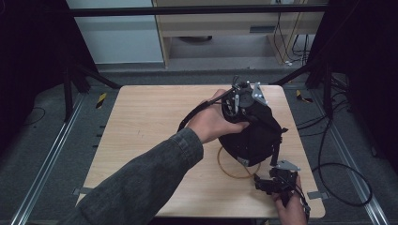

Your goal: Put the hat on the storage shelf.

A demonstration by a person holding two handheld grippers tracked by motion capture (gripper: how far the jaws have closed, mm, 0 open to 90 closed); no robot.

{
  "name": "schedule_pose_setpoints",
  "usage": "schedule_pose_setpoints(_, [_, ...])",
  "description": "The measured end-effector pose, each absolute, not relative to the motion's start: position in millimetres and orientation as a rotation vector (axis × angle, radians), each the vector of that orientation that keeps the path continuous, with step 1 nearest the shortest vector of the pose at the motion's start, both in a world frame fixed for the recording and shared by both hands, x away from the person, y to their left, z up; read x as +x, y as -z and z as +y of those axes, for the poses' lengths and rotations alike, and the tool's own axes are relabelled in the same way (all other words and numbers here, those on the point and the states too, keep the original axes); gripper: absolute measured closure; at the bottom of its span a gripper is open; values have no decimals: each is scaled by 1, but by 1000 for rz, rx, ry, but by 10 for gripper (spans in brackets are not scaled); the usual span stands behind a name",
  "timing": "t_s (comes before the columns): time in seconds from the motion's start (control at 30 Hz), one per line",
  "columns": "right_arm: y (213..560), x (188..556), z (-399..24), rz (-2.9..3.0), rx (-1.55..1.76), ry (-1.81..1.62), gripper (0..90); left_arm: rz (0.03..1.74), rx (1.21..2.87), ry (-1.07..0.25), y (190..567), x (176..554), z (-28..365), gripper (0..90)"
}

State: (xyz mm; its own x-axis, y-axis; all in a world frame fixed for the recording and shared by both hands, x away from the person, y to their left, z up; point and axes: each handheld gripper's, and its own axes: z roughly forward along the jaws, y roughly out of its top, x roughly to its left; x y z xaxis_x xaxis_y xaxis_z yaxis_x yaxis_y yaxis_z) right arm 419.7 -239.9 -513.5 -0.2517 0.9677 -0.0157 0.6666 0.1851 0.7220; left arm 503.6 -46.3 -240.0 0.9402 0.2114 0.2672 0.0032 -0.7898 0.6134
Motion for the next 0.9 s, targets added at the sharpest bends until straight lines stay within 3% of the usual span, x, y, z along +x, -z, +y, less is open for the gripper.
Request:
schedule_pose_setpoints(0.5, [513, 419, -240, 1994, 1531, -846, 3, 160, 2432, -431, 247, 505, -42, 674])
schedule_pose_setpoints(0.9, [513, 420, -239, 1987, 1536, -842, 3, 165, 2416, -464, 247, 503, -39, 542])
